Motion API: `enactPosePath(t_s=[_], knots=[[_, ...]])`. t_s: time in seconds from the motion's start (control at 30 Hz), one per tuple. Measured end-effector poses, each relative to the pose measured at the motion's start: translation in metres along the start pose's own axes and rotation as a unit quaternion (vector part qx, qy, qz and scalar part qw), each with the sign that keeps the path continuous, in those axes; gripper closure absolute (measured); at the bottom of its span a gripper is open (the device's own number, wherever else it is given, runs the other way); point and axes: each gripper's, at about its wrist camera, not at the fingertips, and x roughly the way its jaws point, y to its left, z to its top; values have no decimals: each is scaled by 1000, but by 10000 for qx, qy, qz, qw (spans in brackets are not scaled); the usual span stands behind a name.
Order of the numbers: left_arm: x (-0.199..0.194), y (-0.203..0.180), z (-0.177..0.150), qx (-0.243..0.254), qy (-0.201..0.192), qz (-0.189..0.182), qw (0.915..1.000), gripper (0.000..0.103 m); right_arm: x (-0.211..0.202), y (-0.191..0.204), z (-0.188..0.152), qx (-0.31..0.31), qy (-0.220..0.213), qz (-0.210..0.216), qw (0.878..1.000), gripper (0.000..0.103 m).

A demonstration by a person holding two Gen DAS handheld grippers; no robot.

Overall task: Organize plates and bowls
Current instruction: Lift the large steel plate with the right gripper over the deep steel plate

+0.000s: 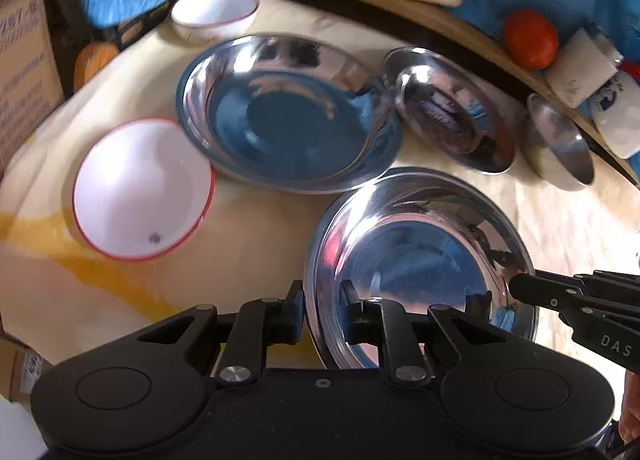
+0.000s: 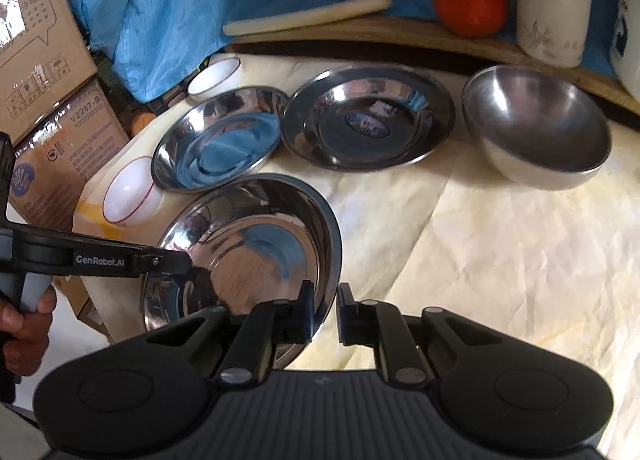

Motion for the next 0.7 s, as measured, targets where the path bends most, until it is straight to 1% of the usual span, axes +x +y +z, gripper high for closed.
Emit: enactPosePath(t_s=[0.2, 0.33, 0.43, 0.53, 0.6, 0.7], knots=[[-17, -3, 16, 295, 0, -157, 9994, 85, -14, 3, 6, 144, -206, -118, 9996, 90], [-18, -5, 21, 384, 228, -216, 9988, 85, -15, 6, 8, 146, -112, -221, 9996, 89], [-15, -8, 21, 476, 357, -339, 9977, 85, -19, 4, 4, 206, -42, -315, 9993, 90], [-15, -11, 24, 565, 358, -451, 9967, 85, -25, 1, -2, 299, -24, -405, 9987, 91], [-16, -14, 28, 603, 314, -520, 9963, 85, -30, 0, -4, 388, -105, -448, 9982, 91], [-21, -13, 38, 581, 205, -553, 9966, 85, -31, 1, 1, 447, -226, -479, 9976, 91]])
